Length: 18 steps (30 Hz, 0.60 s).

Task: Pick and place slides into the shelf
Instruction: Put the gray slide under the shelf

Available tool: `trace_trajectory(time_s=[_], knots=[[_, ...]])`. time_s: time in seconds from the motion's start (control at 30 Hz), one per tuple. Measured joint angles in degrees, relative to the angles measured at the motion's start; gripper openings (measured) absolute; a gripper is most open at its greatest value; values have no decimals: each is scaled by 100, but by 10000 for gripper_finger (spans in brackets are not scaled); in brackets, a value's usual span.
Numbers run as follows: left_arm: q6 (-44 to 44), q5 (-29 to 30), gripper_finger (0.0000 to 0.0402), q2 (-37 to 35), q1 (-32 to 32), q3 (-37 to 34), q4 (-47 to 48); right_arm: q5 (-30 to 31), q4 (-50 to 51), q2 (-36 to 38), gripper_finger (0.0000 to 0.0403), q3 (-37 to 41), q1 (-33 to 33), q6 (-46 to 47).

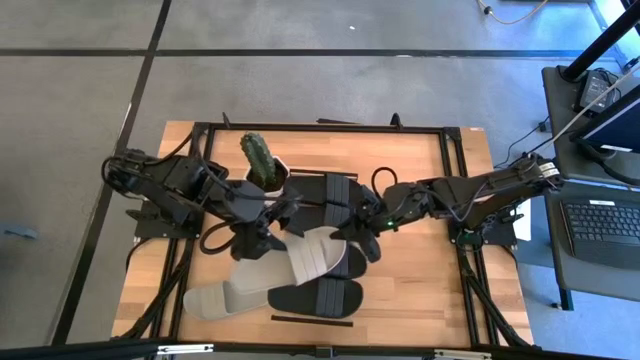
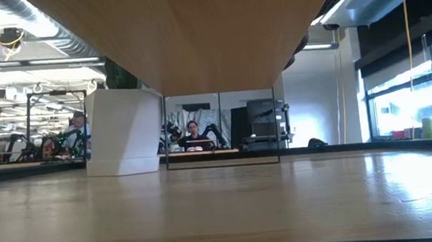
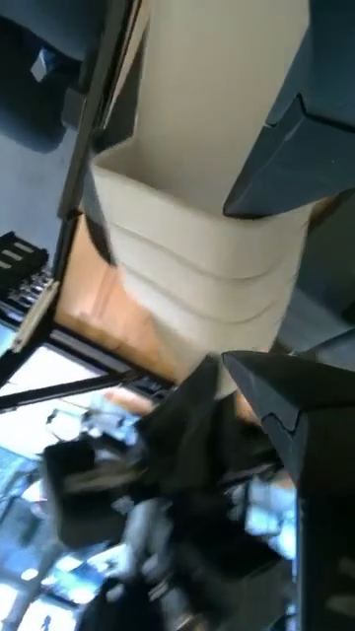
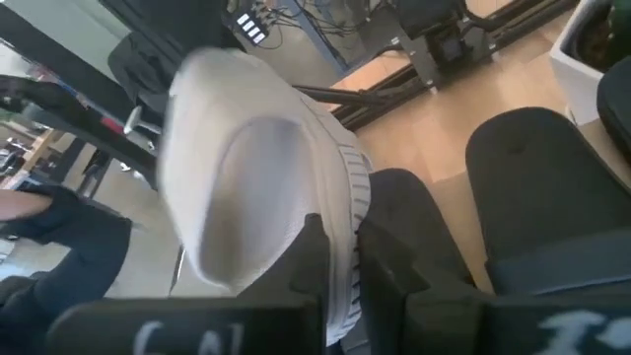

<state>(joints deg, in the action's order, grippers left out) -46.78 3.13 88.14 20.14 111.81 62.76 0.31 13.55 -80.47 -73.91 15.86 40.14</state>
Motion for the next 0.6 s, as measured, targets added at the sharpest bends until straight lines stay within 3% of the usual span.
trace_trajectory(time_s=[0.33,0.6], knots=[[996,73,221,-403,107,2,871,295,1022,856,37,2,53,87],[1583,40,221,-501,140,1,1244,245,2619,1872,36,2,220,822]])
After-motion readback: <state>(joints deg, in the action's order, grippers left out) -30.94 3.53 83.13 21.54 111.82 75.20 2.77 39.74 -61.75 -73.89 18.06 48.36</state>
